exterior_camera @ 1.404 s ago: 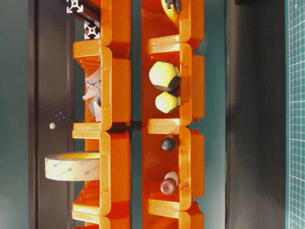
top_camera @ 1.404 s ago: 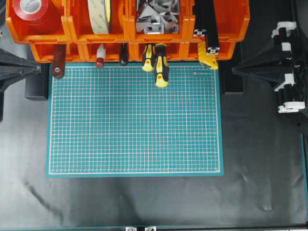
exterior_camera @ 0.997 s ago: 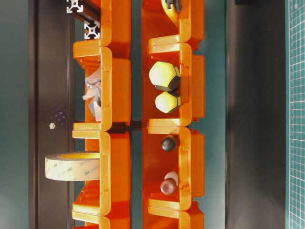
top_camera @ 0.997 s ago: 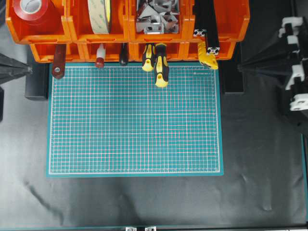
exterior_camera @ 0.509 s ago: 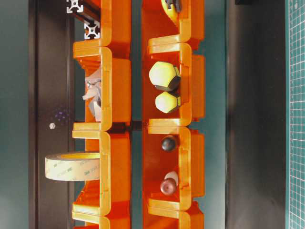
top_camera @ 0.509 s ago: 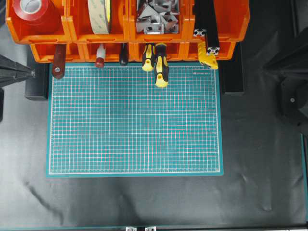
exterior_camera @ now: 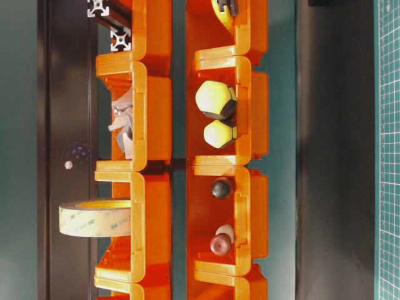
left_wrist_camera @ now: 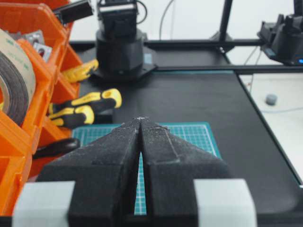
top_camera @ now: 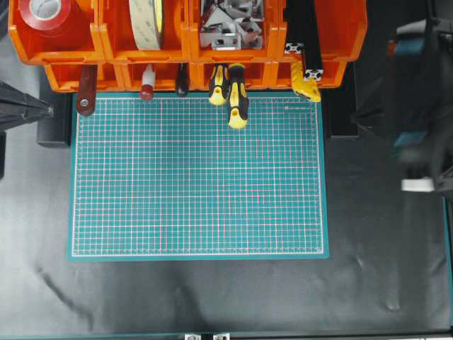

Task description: Pick frame from container rack with right arm.

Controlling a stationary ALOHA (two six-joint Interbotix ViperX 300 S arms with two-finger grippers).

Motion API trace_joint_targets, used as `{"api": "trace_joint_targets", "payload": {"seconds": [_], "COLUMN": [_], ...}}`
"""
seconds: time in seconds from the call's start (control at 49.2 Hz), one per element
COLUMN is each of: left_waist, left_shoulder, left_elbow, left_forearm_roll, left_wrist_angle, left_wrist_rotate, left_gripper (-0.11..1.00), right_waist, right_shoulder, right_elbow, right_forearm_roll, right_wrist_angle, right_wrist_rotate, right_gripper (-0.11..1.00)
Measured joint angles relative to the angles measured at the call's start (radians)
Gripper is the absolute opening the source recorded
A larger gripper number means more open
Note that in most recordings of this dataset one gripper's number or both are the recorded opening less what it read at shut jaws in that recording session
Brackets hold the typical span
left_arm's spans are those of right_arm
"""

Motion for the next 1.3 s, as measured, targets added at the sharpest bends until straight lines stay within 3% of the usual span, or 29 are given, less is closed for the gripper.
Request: {"api": "trace_joint_targets", "payload": {"seconds": [0.02,0.224,0.325,0.427,0.57,0.651,0.732,0.915,0.976,1.302], "left_waist": [0.000,-0.002,-0.002,0.000,-0.002,-0.002,-0.002,-0.002,0.000,0.000], "left_shoulder": [0.002,0.000,0.002,0.000,0.000,0.000,0.000,0.002,0.000,-0.002], "left_elbow": [0.000,-0.006,-0.006,-0.006,-0.006,-0.006,-0.006,-0.006,-0.006,-0.006], "left_forearm_roll": [0.000,0.000,0.000,0.000,0.000,-0.002,0.000,0.000,0.000,0.000], "left_wrist_angle": [0.000,0.000,0.000,0.000,0.000,0.002,0.002,0.005,0.005,0.005], "left_wrist_rotate": [0.002,0.000,0.000,0.000,0.000,0.000,0.000,0.000,0.000,0.000], "left_gripper": [0.00,0.00,0.00,0.00,0.00,0.00,0.00,0.00,0.00,0.00], "right_waist": [0.026,0.201,0.256,0.275,0.278,0.278,0.278,0.278,0.278,0.242], "right_shoulder": [0.017,0.135,0.184,0.229,0.261,0.267,0.272,0.282,0.288,0.348], "right_elbow": [0.000,0.071,0.100,0.117,0.126,0.127,0.130,0.150,0.163,0.178], "right_forearm_roll": [-0.060,-0.468,-0.604,-0.687,-0.735,-0.744,-0.746,-0.749,-0.752,-0.772], "right_wrist_angle": [0.017,0.120,0.179,0.256,0.316,0.327,0.328,0.330,0.330,0.327], "right_wrist_rotate": [0.015,0.163,0.198,0.195,0.187,0.178,0.163,0.167,0.169,0.210], "right_gripper": [0.01,0.01,0.01,0.01,0.03,0.12,0.27,0.74,0.83,0.83]}}
